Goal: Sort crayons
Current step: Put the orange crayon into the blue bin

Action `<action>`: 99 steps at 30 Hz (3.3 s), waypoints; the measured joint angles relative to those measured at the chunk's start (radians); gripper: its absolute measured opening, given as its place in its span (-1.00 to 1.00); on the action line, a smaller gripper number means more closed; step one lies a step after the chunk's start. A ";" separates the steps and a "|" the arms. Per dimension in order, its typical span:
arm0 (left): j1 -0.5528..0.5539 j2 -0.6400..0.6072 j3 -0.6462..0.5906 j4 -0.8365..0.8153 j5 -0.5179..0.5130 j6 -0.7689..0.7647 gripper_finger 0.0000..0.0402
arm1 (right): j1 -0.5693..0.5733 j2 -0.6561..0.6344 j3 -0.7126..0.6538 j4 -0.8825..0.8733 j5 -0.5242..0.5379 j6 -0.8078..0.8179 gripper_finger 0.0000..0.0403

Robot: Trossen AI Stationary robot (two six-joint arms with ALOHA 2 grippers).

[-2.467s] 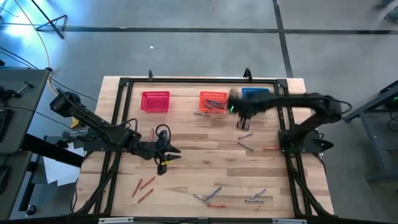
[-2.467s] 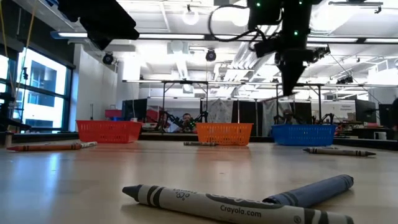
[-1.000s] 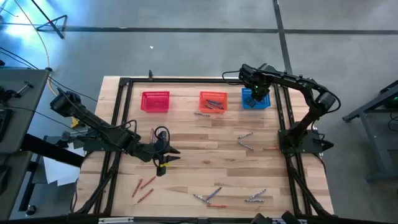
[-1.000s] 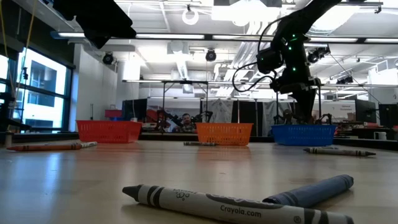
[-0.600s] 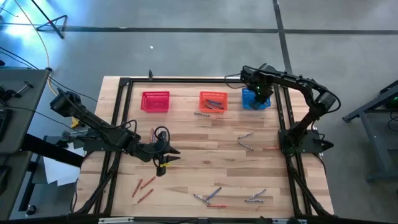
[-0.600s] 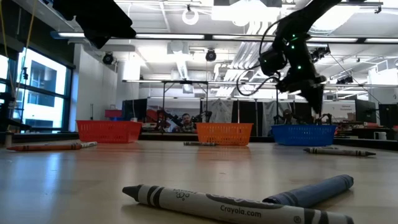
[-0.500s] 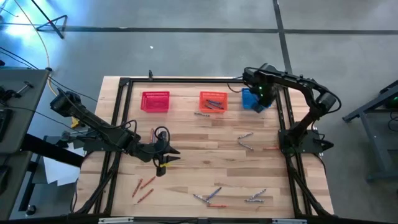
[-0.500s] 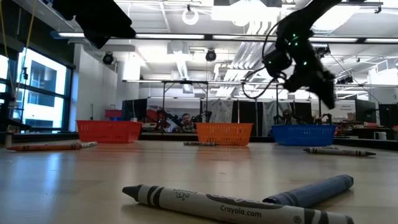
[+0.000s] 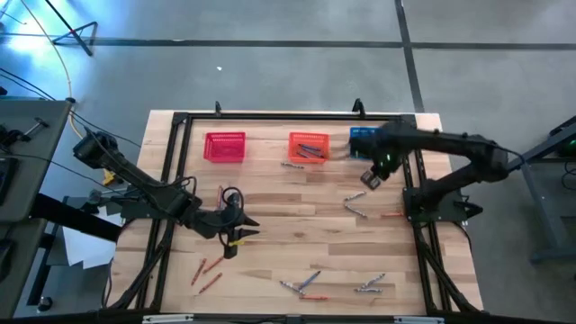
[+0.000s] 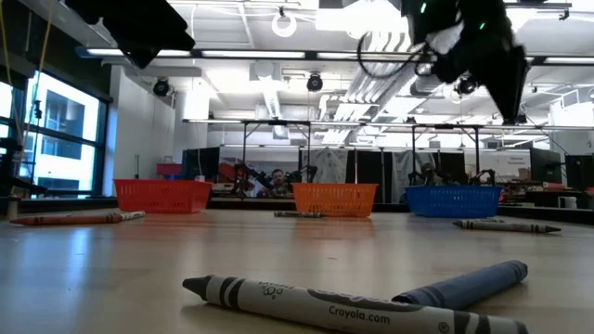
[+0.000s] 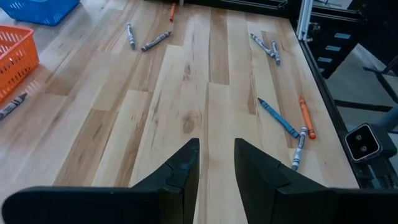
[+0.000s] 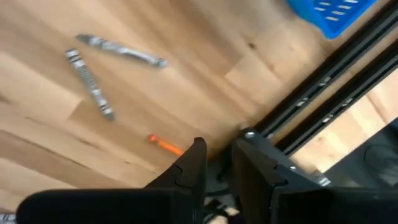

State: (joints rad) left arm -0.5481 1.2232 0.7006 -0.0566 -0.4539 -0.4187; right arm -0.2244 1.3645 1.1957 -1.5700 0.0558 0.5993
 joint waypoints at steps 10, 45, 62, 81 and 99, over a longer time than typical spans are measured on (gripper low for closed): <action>-0.011 0.000 0.000 0.003 -0.032 0.000 -0.56 | 0.656 0.057 -0.001 0.000 0.110 0.483 -0.65; -0.009 0.000 0.000 0.036 -0.055 0.015 -0.56 | 0.580 -0.211 -0.457 0.369 -0.036 0.405 -0.65; -0.009 0.000 0.000 0.055 -0.055 0.073 -0.56 | 0.236 0.119 -0.457 0.385 -0.200 -0.076 -0.65; -0.009 0.000 0.000 0.053 -0.054 0.072 -0.56 | 0.246 0.226 -0.457 0.454 -0.296 -0.172 -0.65; -0.009 0.000 0.000 0.053 -0.054 0.073 -0.56 | 0.244 0.337 -0.455 0.489 -0.335 -0.129 -0.65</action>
State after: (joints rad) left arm -0.5568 1.2232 0.7010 -0.0040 -0.5083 -0.3458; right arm 0.0193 1.7014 0.7405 -1.0805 -0.2793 0.4701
